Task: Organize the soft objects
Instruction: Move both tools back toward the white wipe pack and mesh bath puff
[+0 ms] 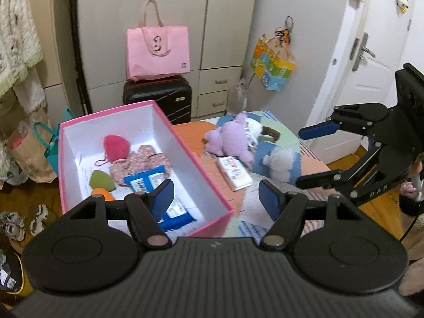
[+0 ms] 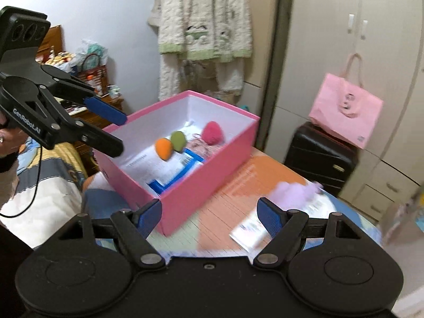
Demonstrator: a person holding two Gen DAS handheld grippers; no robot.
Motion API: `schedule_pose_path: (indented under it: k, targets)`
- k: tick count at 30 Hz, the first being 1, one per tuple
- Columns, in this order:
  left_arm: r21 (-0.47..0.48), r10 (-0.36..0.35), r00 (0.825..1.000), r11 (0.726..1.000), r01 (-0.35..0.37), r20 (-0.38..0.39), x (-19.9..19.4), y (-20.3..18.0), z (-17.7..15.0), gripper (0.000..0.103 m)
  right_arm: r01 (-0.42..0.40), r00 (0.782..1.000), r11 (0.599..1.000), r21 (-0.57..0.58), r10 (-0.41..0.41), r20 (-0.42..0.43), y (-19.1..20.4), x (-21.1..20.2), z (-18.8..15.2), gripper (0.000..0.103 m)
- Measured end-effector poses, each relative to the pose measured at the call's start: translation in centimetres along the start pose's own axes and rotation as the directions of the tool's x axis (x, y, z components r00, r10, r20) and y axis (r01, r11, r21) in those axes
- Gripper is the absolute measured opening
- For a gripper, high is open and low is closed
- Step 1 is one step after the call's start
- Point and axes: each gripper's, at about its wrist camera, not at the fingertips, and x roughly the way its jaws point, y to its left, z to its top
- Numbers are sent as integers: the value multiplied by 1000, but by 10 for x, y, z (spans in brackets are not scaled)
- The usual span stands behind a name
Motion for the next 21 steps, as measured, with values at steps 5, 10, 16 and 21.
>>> schedule_pose_path:
  k: [5, 10, 16, 21]
  targets:
    - [61, -26, 1000, 998, 27, -11, 8, -32, 1, 70, 44, 999, 998, 41, -45, 16, -19, -24, -24, 83]
    - [94, -66, 997, 993, 69, -43, 27, -61, 3, 70, 51, 998, 995, 83, -53, 25, -38, -35, -47, 83]
    - [123, -62, 996, 990, 69, -56, 51, -87, 5, 70, 42, 999, 989, 140, -45, 17, -64, -30, -75, 84]
    - [105, -38, 997, 993, 45, -71, 81, -97, 5, 69, 82, 996, 989, 125, -84, 12, -74, -11, -92, 84]
